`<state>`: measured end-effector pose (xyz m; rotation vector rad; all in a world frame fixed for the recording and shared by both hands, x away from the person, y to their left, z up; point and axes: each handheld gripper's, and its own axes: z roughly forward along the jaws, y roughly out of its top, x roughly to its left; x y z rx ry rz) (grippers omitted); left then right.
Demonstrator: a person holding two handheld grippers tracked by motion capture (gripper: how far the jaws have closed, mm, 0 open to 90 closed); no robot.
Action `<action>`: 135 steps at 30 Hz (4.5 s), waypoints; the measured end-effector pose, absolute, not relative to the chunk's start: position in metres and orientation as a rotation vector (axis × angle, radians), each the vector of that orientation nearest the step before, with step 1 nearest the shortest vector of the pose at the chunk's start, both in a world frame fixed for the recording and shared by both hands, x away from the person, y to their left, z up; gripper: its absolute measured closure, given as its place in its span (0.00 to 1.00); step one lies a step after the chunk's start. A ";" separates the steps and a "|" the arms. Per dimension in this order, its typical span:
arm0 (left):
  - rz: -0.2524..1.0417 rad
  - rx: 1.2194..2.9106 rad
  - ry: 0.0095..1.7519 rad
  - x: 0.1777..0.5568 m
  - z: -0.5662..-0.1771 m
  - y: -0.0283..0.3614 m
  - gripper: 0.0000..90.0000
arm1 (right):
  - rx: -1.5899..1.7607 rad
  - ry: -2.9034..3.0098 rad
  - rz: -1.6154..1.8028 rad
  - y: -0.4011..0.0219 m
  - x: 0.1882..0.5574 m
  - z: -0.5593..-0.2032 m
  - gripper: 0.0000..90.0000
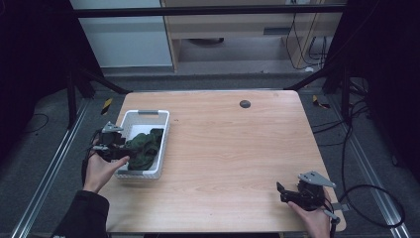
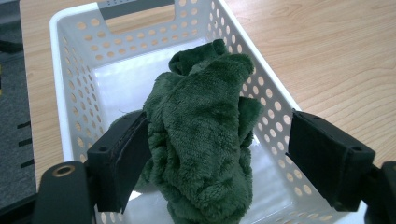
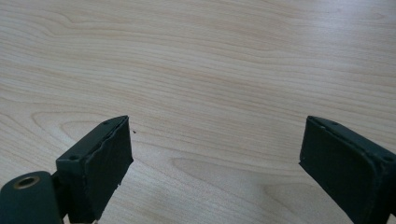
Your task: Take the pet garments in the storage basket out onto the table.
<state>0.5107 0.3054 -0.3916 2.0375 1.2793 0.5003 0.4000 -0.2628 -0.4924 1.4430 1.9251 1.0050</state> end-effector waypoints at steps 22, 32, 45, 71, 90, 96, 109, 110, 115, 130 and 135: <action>0.452 2.133 1.308 0.532 -0.400 0.299 0.19 | 1.443 1.945 0.999 -0.263 0.401 -0.494 0.09; 0.432 2.155 1.321 0.539 -0.411 0.296 0.20 | 1.444 1.952 1.002 -0.262 0.401 -0.494 0.09; 0.415 2.160 1.369 0.546 -0.430 0.296 0.26 | 1.445 1.967 0.996 -0.261 0.402 -0.495 0.08; 0.411 2.177 1.415 0.542 -0.426 0.298 0.83 | 1.443 1.984 0.989 -0.261 0.403 -0.496 0.08; 0.504 2.099 1.276 0.509 -0.352 0.304 0.84 | 1.440 1.982 0.981 -0.261 0.403 -0.496 0.08; 0.522 2.098 1.235 0.498 -0.336 0.301 0.84 | 1.438 1.977 0.986 -0.261 0.403 -0.495 0.08; 0.524 2.099 1.146 0.477 -0.312 0.293 0.84 | 1.422 1.951 1.003 -0.261 0.401 -0.493 0.08; 0.522 2.100 1.138 0.476 -0.311 0.291 0.84 | 1.423 1.949 1.008 -0.261 0.401 -0.493 0.08; 0.515 2.123 1.092 0.470 -0.306 0.282 0.84 | 1.417 1.938 1.016 -0.262 0.401 -0.492 0.08; 0.488 2.206 0.956 0.460 -0.296 0.247 0.84 | 1.408 1.931 1.025 -0.262 0.400 -0.490 0.08; 0.477 2.226 0.921 0.460 -0.295 0.236 0.84 | 1.397 1.927 1.028 -0.262 0.400 -0.489 0.08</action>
